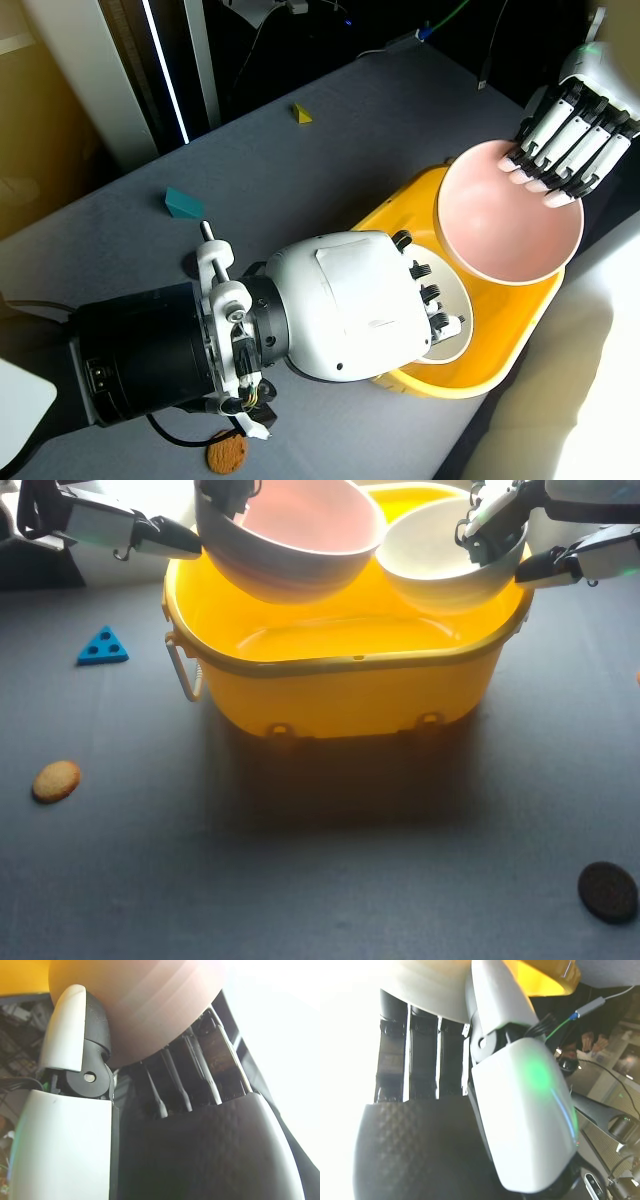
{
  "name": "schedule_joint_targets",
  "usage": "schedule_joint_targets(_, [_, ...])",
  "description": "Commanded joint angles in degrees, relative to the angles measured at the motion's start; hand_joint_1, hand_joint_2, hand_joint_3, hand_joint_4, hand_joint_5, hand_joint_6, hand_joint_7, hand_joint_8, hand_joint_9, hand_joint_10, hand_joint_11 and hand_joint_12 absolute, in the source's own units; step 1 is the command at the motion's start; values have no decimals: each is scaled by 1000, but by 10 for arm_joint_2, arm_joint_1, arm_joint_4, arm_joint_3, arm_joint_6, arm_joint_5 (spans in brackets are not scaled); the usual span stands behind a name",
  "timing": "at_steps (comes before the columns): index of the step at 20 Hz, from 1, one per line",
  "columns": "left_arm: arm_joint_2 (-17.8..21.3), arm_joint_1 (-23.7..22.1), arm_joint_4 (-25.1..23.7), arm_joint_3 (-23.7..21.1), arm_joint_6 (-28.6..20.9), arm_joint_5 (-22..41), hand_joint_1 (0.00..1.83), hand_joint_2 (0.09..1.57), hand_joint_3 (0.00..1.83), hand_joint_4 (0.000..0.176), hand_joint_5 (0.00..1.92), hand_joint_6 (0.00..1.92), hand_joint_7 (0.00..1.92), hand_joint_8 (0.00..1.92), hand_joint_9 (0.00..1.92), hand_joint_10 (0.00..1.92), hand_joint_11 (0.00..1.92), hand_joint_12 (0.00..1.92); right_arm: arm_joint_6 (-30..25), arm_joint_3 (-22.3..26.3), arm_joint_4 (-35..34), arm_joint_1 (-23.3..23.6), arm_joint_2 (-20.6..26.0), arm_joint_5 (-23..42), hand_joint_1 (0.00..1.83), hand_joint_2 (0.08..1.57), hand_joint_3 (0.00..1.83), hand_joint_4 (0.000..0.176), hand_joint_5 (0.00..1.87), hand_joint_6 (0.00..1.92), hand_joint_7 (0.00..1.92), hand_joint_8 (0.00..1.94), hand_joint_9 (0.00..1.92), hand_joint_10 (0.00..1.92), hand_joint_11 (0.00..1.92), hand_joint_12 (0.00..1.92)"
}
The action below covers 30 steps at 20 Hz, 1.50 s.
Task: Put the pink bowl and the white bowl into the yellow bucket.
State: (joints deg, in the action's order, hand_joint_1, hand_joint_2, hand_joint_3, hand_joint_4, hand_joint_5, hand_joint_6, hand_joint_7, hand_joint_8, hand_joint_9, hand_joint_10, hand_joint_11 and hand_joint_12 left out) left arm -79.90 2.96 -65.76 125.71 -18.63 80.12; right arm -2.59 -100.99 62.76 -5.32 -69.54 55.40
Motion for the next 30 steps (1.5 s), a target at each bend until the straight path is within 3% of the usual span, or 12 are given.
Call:
schedule_joint_targets(1, [7, -11, 65, 6, 1, 27, 1365, 1141, 0, 0, 812, 1252, 998, 958, 858, 1176, 627, 1126, 5, -5, -54, 2, 8, 33, 1370, 1128, 3, 0, 890, 1029, 984, 1029, 857, 1261, 555, 1381])
schedule_joint_targets(5, [7, -12, 61, 6, 1, 28, 1360, 1152, 1, 0, 829, 1272, 967, 996, 804, 1222, 529, 1157, 5, -5, -57, 3, 8, 33, 1370, 1130, 0, 0, 889, 1047, 1015, 980, 824, 1278, 516, 1410])
schedule_joint_targets(6, [8, -12, 61, 5, 1, 28, 1352, 1181, 5, 0, 764, 1326, 911, 1107, 739, 1329, 462, 1158, 5, -5, -57, 3, 8, 33, 1214, 1186, 11, 0, 777, 1256, 899, 1157, 689, 999, 393, 1458])
schedule_joint_targets(7, [9, -12, 60, 5, 1, 28, 1233, 1191, 3, 0, 562, 773, 753, 672, 648, 850, 329, 1170, 5, -5, -57, 3, 8, 33, 1113, 1237, 2, 0, 729, 1342, 762, 705, 627, 782, 300, 1442])
schedule_joint_targets(8, [9, -13, 59, 5, 1, 28, 937, 1243, 8, 0, 314, 414, 576, 354, 499, 568, 143, 1236, 5, -5, -57, 3, 8, 33, 1067, 1162, 0, 0, 556, 640, 689, 382, 564, 565, 226, 1331])
schedule_joint_targets(10, [9, -14, 57, 5, 1, 28, 468, 1299, 3, 0, 287, 125, 483, 58, 388, 248, 5, 1263, 3, -4, -57, 3, 8, 34, 954, 1111, 0, 0, 514, 108, 619, 48, 510, 199, 82, 1236])
schedule_joint_targets(13, [11, -16, 53, 4, 1, 28, 325, 1168, 0, 0, 246, 8, 336, 1, 293, 41, 0, 981, -4, -4, -57, 2, 8, 36, 618, 1109, 2, 0, 438, 2, 479, 0, 449, 37, 3, 1160])
schedule_joint_targets(17, [27, -15, 27, -30, 2, 27, 210, 1122, 0, 0, 167, 3, 225, 0, 201, 5, 0, 689, -35, 6, -57, -3, 20, 41, 647, 1050, 0, 0, 254, 2, 301, 2, 300, 4, 0, 864])
schedule_joint_targets(21, [82, 5, -12, -138, 17, 19, 192, 1069, 0, 0, 79, 0, 112, 0, 90, 0, 0, 371, -31, 96, -7, 4, 67, 36, 343, 972, 0, 0, 197, 0, 247, 0, 243, 0, 0, 737])
schedule_joint_targets(22, [99, 14, -19, -168, 21, 17, 151, 1063, 0, 0, 15, 0, 22, 0, 17, 0, 0, 89, -29, 114, 1, 8, 74, 31, 311, 954, 0, 0, 164, 0, 223, 0, 221, 1, 0, 679])
schedule_joint_targets(23, [122, 27, -23, -210, 27, 12, 173, 1048, 0, 0, 2, 0, 4, 0, 3, 0, 0, 26, -28, 137, 11, 15, 86, 25, 279, 942, 0, 0, 146, 1, 197, 2, 190, 3, 0, 582])
schedule_joint_targets(30, [243, 140, -35, -414, 82, -8, 110, 962, 0, 0, 0, 0, 0, 0, 0, 0, 0, 0, -6, 261, 69, 27, 149, -2, 133, 787, 0, 0, 44, 1, 75, 0, 66, 0, 0, 196])
